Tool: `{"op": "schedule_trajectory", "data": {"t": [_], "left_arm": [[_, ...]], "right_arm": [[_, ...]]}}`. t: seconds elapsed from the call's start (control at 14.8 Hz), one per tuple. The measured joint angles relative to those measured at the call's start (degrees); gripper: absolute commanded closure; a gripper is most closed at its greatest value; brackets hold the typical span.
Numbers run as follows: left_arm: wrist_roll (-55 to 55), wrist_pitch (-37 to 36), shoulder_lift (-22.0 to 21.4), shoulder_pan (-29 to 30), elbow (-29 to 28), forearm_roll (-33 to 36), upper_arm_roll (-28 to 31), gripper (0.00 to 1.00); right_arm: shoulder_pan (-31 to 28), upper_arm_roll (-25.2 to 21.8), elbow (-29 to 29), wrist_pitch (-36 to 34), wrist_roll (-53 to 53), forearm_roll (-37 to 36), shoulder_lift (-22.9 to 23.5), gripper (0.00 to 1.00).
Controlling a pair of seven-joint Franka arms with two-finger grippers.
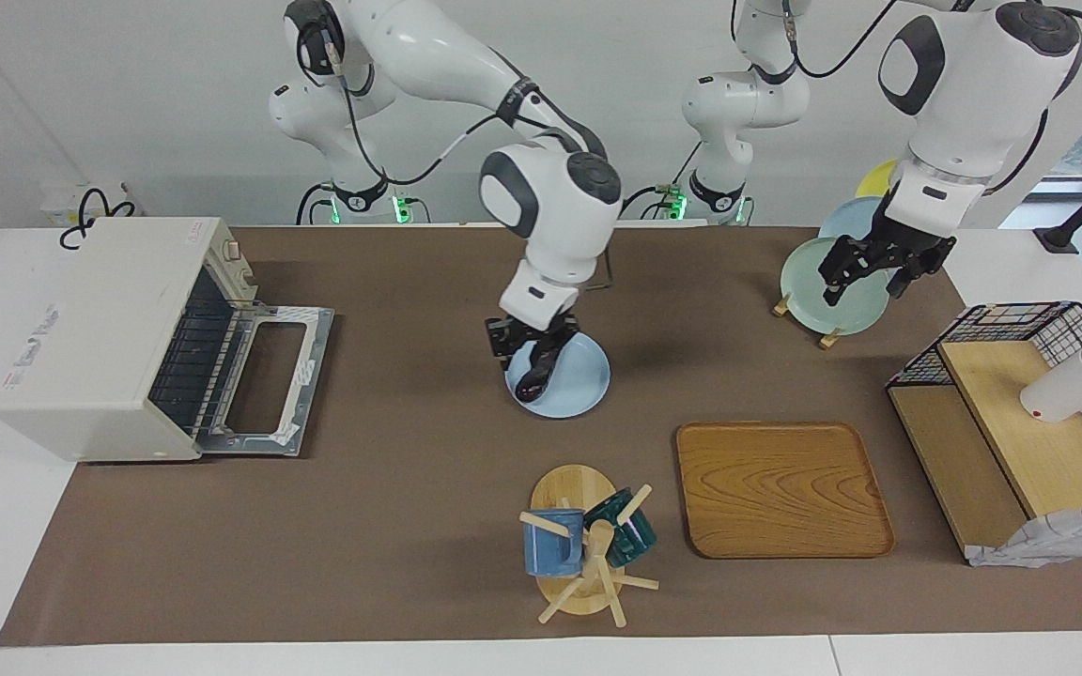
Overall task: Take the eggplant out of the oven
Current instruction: 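Carry the plate with the eggplant to the table center and set down, then grasp the eggplant with the left gripper while the right gripper returns to the oven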
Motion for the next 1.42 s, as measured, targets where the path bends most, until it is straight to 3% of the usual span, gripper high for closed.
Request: {"op": "schedule_trajectory", "data": {"t": [0.2, 0.4, 0.61, 1.08, 1.42], "left_arm": [[0.18, 1.44, 2.52, -2.01, -0.05, -0.43, -0.79, 0.00], [0.11, 4.52, 6.62, -7.02, -0.11, -1.58, -1.19, 0.00], [0.04, 7.91, 10.56, -12.48, -0.12, -4.14, -1.38, 0.00], [-1.06, 16.63, 16.59, -26.06, -1.51, -6.65, -1.50, 0.00], [-1.65, 21.31, 22.03, -30.55, -1.61, -6.65, -1.37, 0.00]], "right_arm": [[-9.12, 0.03, -6.36, -0.04, -6.90, 0.00, -3.48, 1.00], [-15.75, 0.04, -18.25, 10.24, -9.40, 0.00, -5.25, 1.00], [-17.95, 0.08, -26.95, 17.61, -9.42, 0.00, -6.83, 1.00], [-18.75, 0.08, -31.47, 19.70, -10.39, -0.20, -8.30, 1.00], [-22.34, 0.08, -34.35, 22.55, -10.65, -4.18, -8.31, 1.00]]}}
